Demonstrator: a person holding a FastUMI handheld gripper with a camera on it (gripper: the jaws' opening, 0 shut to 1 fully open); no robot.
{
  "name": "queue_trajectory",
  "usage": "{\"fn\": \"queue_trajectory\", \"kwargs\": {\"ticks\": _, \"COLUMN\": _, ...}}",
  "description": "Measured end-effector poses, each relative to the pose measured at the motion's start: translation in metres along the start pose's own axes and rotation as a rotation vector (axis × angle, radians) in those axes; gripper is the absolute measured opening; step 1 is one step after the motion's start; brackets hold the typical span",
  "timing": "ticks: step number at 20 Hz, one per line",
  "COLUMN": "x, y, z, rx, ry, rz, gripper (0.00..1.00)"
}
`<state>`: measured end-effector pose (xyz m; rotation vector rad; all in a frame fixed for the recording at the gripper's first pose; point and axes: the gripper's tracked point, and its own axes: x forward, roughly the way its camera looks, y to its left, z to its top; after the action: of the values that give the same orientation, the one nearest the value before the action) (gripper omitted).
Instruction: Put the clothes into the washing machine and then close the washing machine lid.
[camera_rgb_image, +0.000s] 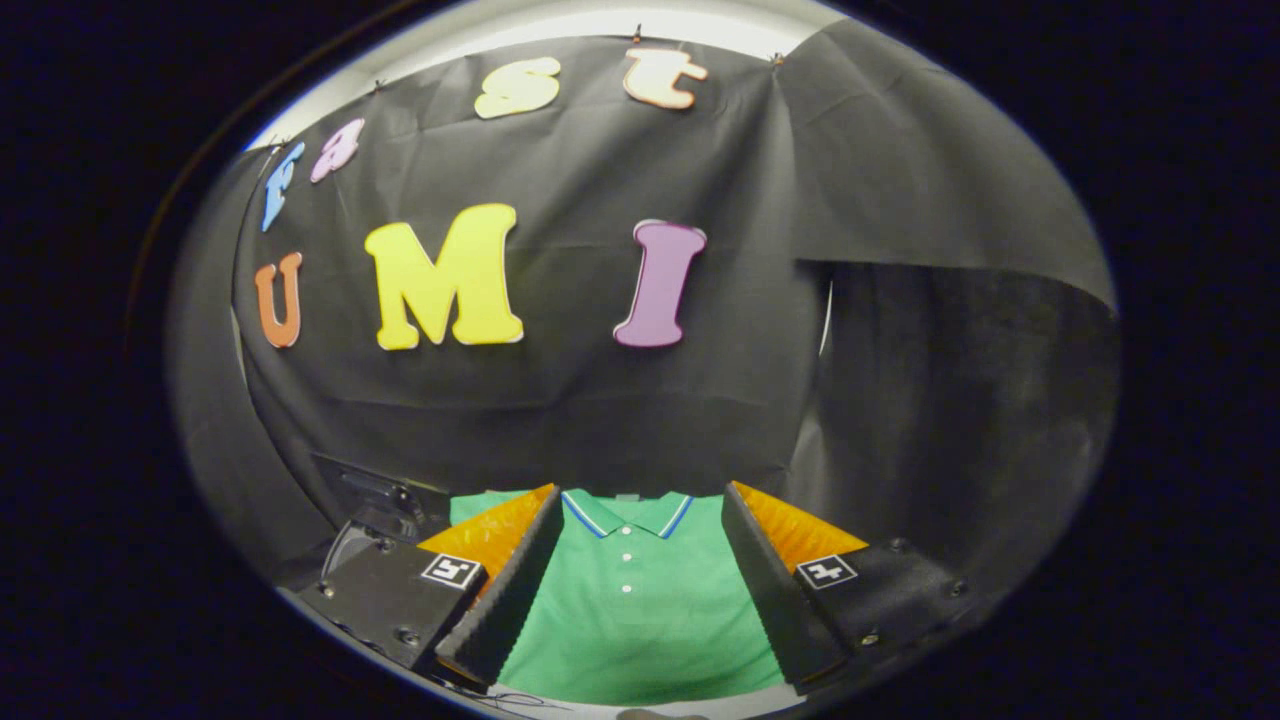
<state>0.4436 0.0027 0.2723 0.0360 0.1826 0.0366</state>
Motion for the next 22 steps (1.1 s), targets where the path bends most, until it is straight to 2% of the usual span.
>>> {"fn": "queue_trajectory", "kwargs": {"ticks": 5, "x": 0.065, "y": 0.000, "z": -0.050, "rx": 0.002, "ry": 0.209, "rz": 0.005, "gripper": 1.00}}
{"fn": "queue_trajectory", "kwargs": {"ticks": 11, "x": 0.087, "y": 0.009, "z": -0.112, "rx": 0.010, "ry": 0.399, "rz": 0.046, "gripper": 1.00}}
{"fn": "queue_trajectory", "kwargs": {"ticks": 13, "x": 0.091, "y": 0.010, "z": -0.129, "rx": 0.012, "ry": 0.436, "rz": 0.043, "gripper": 1.00}}
{"fn": "queue_trajectory", "kwargs": {"ticks": 19, "x": 0.091, "y": 0.013, "z": -0.128, "rx": -0.017, "ry": 0.457, "rz": 0.040, "gripper": 1.00}}
{"fn": "queue_trajectory", "kwargs": {"ticks": 22, "x": 0.092, "y": 0.014, "z": -0.128, "rx": 0.007, "ry": 0.457, "rz": 0.024, "gripper": 0.99}}
